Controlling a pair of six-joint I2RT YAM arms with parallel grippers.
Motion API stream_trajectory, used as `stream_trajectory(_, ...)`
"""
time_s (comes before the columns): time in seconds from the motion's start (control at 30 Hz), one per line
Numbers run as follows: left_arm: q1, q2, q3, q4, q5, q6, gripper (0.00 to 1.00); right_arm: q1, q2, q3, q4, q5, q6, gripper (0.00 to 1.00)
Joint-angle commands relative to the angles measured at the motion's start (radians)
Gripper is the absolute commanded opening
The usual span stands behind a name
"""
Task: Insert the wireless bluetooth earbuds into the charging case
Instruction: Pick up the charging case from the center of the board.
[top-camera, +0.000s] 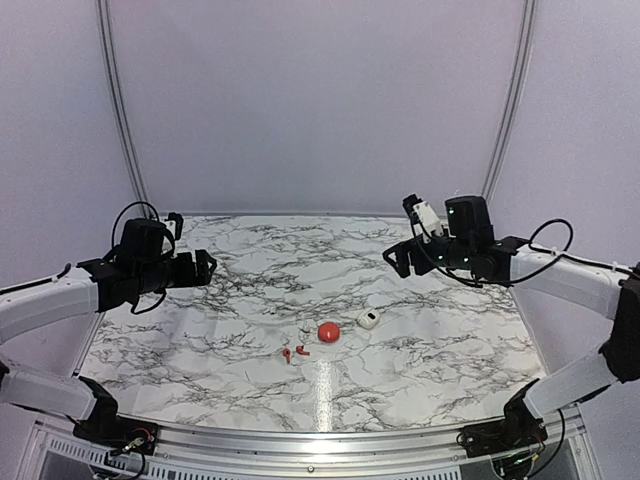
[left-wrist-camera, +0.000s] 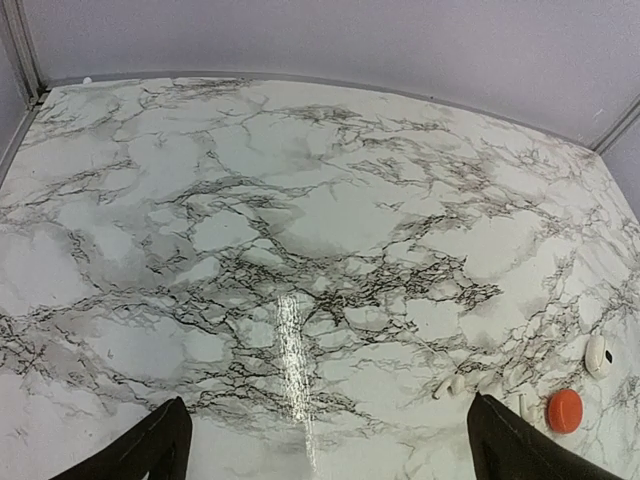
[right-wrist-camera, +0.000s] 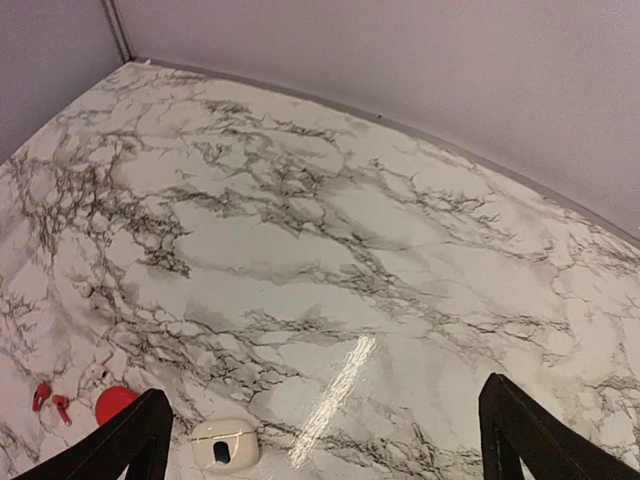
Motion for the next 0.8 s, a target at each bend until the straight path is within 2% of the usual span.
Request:
stream_trajectory(0.0, -0.006, -0.011, 0.003, 0.058, 0.075, 0.034, 0.99, 0.066, 0.135, 0.067, -0.189, -0.084, -0.105, 0.99)
stream_trajectory(0.13, -0.006, -0.003, -0.004, 0.097, 0.130, 0.030, 0.99, 0.087, 0.259, 0.117, -0.252, -0.158, -0.150, 0.96)
stream_trajectory(0.37, -0.011, -0.003, -0.026, 0.157, 0.206, 0.038, 0.99, 0.109, 0.380, 0.135, -0.299, -0.163, -0.191, 0.95)
stream_trajectory(0.77, -0.016, -0.028, -0.067, 0.220, 0.237, 0.048, 0.99, 0.151, 0.464, 0.148, -0.299, -0.096, -0.219, 0.82)
